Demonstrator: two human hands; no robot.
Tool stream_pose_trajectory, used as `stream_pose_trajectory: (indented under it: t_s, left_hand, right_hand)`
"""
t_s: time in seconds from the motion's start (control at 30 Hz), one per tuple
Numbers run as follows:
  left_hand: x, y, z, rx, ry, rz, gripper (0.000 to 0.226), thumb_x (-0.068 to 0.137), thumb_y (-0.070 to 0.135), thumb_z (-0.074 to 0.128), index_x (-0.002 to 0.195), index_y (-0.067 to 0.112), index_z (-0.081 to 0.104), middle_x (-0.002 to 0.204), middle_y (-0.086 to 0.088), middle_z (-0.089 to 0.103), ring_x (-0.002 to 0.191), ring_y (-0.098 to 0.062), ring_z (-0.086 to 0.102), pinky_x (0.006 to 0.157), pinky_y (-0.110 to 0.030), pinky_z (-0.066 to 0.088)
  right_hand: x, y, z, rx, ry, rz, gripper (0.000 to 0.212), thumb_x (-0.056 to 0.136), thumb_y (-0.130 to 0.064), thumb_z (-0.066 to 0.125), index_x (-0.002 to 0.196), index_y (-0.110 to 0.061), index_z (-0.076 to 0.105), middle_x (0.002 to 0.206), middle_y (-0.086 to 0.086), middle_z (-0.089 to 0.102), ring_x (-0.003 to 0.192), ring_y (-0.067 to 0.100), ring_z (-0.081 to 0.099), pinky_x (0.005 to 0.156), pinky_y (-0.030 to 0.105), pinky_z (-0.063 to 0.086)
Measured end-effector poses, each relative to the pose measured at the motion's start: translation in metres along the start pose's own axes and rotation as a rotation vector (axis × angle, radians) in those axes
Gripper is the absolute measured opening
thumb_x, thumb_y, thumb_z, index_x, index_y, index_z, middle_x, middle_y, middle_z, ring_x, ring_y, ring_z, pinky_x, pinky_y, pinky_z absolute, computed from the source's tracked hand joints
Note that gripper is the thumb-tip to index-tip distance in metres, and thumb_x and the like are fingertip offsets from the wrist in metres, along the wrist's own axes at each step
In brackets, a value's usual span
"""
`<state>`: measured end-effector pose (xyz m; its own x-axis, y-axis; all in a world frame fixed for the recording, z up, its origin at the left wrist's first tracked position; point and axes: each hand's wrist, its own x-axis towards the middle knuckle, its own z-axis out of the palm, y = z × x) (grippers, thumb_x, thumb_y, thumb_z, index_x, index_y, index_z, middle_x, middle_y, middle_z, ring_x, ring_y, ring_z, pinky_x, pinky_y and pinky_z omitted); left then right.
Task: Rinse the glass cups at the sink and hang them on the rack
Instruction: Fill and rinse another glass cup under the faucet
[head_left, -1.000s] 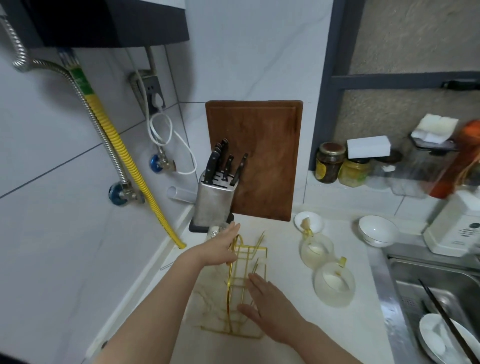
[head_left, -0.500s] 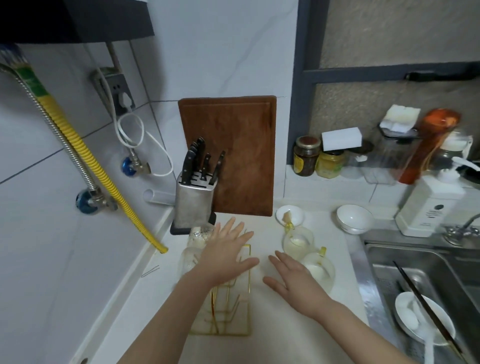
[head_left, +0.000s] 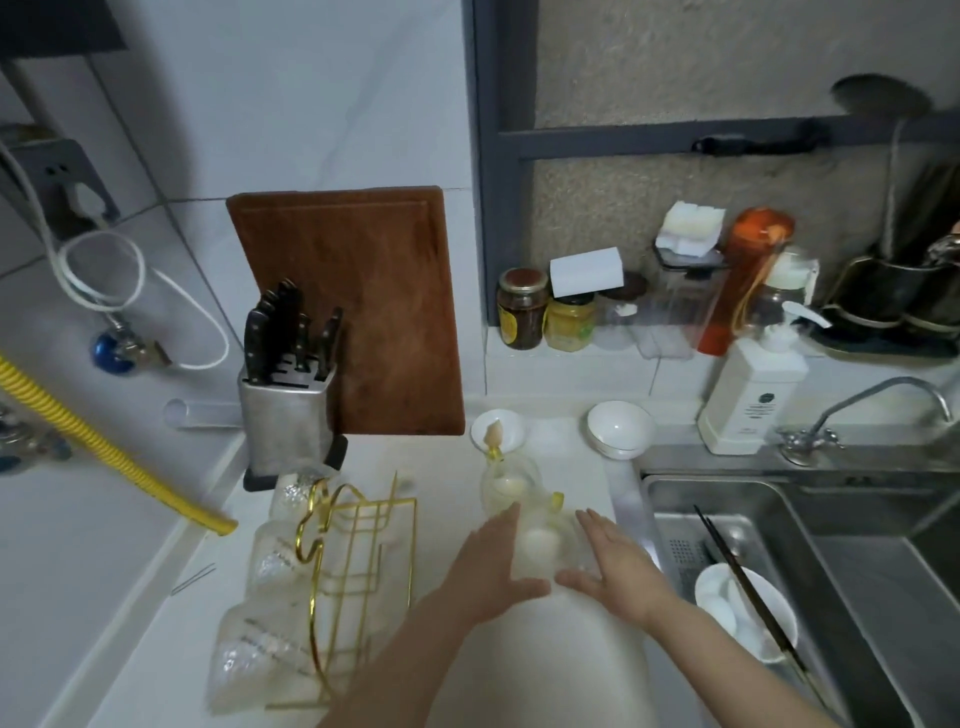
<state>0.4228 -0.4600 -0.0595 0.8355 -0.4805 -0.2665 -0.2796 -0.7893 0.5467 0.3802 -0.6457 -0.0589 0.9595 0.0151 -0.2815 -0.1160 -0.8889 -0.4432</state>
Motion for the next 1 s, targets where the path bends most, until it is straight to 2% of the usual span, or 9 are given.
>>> stream_pose_trajectory:
  t_s: [0.1,0.23,0.33,0.4,0.47,0.6,0.73,0.87,1.0]
  left_hand:
    - [0.018,-0.007,0.022,-0.052,0.015,-0.075,0.112,0.069,0.054,0.075,0.155,0.025,0.008,0.158,0.002,0.027,0.143,-0.02,0.03,0.115,-0.04,0.032]
    - [0.041,-0.024,0.043,-0.116,0.06,-0.152,0.113,0.058,0.05,0.078,0.151,0.03,0.018,0.149,0.009,0.038,0.134,-0.014,0.041,0.108,-0.038,0.041]
    - [0.071,-0.058,0.073,-0.195,0.042,-0.209,0.11,0.049,0.059,0.078,0.145,0.036,0.028,0.14,0.015,0.048,0.127,-0.009,0.049,0.101,-0.037,0.048]
    - [0.073,-0.053,0.071,-0.214,0.02,-0.228,0.106,0.051,0.063,0.081,0.142,0.036,0.033,0.138,0.018,0.05,0.126,-0.006,0.051,0.102,-0.037,0.049]
    - [0.064,-0.036,0.059,-0.199,0.003,-0.198,0.104,0.059,0.056,0.083,0.145,0.03,0.031,0.142,0.019,0.042,0.131,-0.006,0.045,0.108,-0.036,0.043]
    - [0.052,-0.018,0.044,-0.189,-0.004,-0.188,0.105,0.056,0.055,0.084,0.144,0.029,0.032,0.141,0.019,0.045,0.127,-0.004,0.047,0.104,-0.026,0.043]
    - [0.042,-0.014,0.042,-0.189,-0.012,-0.141,0.103,0.063,0.041,0.085,0.147,0.025,0.027,0.141,0.016,0.04,0.132,-0.01,0.043,0.102,-0.021,0.037]
    - [0.032,-0.005,0.035,-0.211,0.018,-0.049,0.102,0.068,0.036,0.085,0.149,0.021,0.025,0.142,0.018,0.029,0.139,-0.008,0.031,0.105,-0.016,0.027]
    - [0.015,0.012,0.021,-0.21,0.026,0.09,0.101,0.074,0.037,0.081,0.153,0.02,0.019,0.153,0.009,0.026,0.142,-0.01,0.026,0.108,-0.018,0.022]
  right_hand:
    - [0.012,0.009,0.007,0.064,-0.004,0.011,0.093,0.084,-0.056,0.06,0.153,-0.018,0.011,0.161,0.0,0.013,0.148,0.014,0.015,0.119,0.027,0.016]
    - [0.032,0.018,0.013,0.166,-0.034,0.012,0.095,0.078,-0.05,0.07,0.151,-0.019,0.017,0.156,-0.005,0.026,0.141,0.014,0.03,0.113,0.026,0.027]
    - [0.046,0.024,0.016,0.282,-0.081,-0.021,0.095,0.071,-0.043,0.079,0.147,-0.027,0.023,0.147,-0.013,0.038,0.133,0.009,0.04,0.102,0.019,0.033]
    - [0.054,0.029,0.021,0.381,-0.153,-0.054,0.102,0.069,-0.04,0.081,0.149,-0.027,0.02,0.147,-0.014,0.036,0.136,0.01,0.038,0.105,0.018,0.032]
    - [0.057,0.031,0.026,0.442,-0.197,-0.047,0.103,0.068,-0.038,0.083,0.149,-0.028,0.02,0.146,-0.014,0.036,0.136,0.012,0.039,0.108,0.022,0.035]
    - [0.048,0.029,0.025,0.494,-0.129,-0.056,0.087,0.071,-0.03,0.083,0.138,-0.038,0.029,0.118,-0.037,0.04,0.111,-0.011,0.043,0.082,-0.005,0.035]
    - [0.029,0.032,0.019,0.513,-0.12,-0.08,0.085,0.078,-0.025,0.077,0.145,-0.026,0.025,0.138,-0.011,0.044,0.126,0.006,0.044,0.089,0.001,0.033]
    - [0.006,0.028,0.011,0.545,-0.01,-0.067,0.078,0.072,-0.036,0.081,0.13,-0.042,0.029,0.116,-0.035,0.045,0.114,-0.007,0.048,0.078,-0.006,0.033]
    - [-0.024,0.023,0.006,0.651,0.084,-0.056,0.083,0.055,-0.06,0.082,0.124,-0.047,0.039,0.122,-0.026,0.055,0.109,-0.019,0.049,0.086,0.003,0.039]
